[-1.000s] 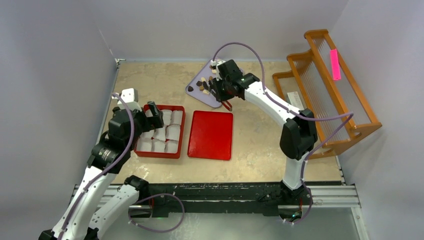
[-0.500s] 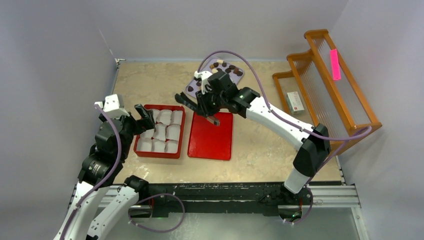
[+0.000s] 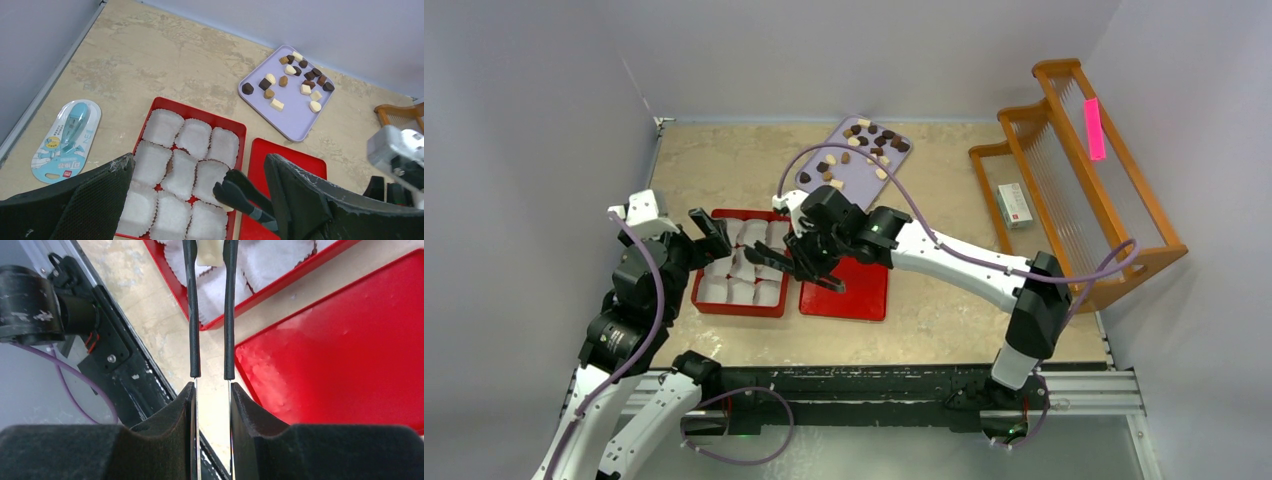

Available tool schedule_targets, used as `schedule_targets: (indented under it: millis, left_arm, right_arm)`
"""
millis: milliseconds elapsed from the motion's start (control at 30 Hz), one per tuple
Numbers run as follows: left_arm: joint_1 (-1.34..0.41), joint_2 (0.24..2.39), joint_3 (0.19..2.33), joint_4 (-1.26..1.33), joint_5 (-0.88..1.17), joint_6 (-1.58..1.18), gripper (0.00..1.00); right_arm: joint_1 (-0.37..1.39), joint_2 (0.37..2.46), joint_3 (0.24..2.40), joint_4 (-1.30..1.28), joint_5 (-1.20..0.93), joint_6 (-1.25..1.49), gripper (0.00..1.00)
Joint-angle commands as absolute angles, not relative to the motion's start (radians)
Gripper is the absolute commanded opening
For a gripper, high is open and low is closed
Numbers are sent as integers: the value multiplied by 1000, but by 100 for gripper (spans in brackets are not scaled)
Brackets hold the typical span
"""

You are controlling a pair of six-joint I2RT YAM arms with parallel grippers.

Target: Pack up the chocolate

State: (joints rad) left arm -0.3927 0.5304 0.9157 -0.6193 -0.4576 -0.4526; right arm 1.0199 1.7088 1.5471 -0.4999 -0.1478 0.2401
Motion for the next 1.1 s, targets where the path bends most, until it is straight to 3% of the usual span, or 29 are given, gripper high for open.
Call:
schedule_targets:
  millis: [0,633,1067]
  left_arm:
    - [-383,518,914,-595,-479,-459,100]
    - [-383,514,913,-597,-495,-460,100]
    - [-383,512,912,-597,-494,-460,100]
  right_arm:
    - [1033,1734,1566,-547,-131,214,24]
    - [1057,1807,1581,-575,-173,183,36]
    - [1057,1800,1608,-567,-144,191,37]
